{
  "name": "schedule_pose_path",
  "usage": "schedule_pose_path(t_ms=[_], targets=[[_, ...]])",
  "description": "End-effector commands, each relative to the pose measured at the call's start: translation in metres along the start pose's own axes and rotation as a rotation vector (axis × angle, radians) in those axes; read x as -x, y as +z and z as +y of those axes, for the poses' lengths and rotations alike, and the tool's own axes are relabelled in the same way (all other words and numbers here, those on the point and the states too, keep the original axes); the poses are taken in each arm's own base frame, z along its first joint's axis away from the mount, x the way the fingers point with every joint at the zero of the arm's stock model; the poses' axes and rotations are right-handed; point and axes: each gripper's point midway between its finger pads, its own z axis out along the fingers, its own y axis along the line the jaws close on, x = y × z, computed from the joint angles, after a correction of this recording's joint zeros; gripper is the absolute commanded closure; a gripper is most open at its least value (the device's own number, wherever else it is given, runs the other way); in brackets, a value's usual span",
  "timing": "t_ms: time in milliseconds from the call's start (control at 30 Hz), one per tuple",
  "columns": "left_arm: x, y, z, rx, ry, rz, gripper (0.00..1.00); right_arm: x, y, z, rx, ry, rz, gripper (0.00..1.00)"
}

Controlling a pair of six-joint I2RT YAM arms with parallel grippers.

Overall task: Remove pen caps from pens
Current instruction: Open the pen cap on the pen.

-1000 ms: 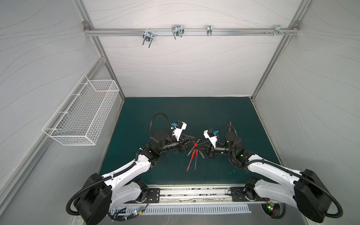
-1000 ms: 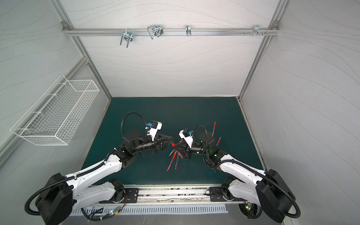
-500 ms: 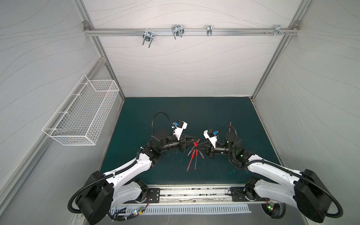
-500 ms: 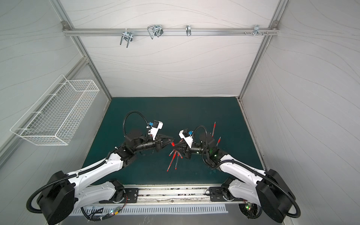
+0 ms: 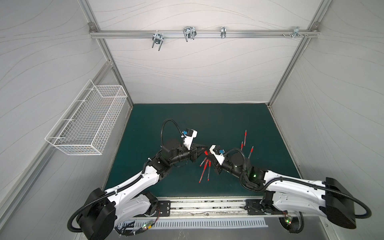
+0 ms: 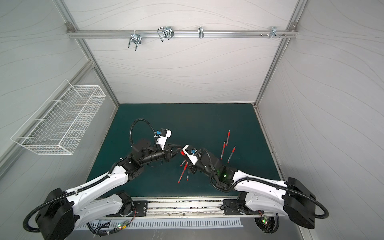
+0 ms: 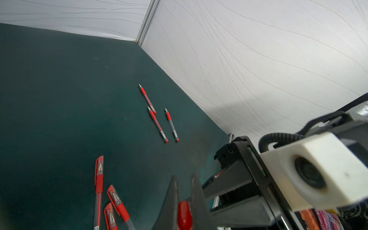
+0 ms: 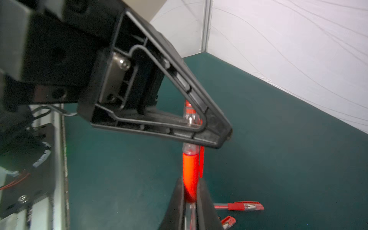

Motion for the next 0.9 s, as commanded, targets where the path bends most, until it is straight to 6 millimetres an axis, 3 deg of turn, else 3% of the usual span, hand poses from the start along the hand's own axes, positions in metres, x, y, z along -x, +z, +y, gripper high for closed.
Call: schedule_pose_path(t_ms=[0,133,200,433,667,867], targets=[[0.030,-0.006,-0.003,0.028,0.035,-0.117,1.00,-0.001,0.005,-0.005,-0.080,-0.094,0.050,1.00],[0.029,-0.006,-0.008,0.005,0.046,-0.111,1.00,-0.006,0.000,0.030,0.192,-0.061,0.078,1.00],[0.029,-0.006,-0.009,-0.007,0.047,-0.111,1.00,-0.008,-0.007,0.037,0.335,0.010,0.083,1.00],[0.033,-0.015,-0.016,-0.029,0.081,-0.155,1.00,-0.006,-0.022,0.031,0.570,0.237,0.067,1.00],[0.035,-0.017,-0.016,-0.020,0.070,-0.167,1.00,-0.013,-0.016,0.019,0.521,0.273,0.087,1.00],[0.037,-0.014,-0.004,0.035,0.018,-0.162,1.00,-0.023,-0.001,0.001,0.138,0.062,0.110,1.00]])
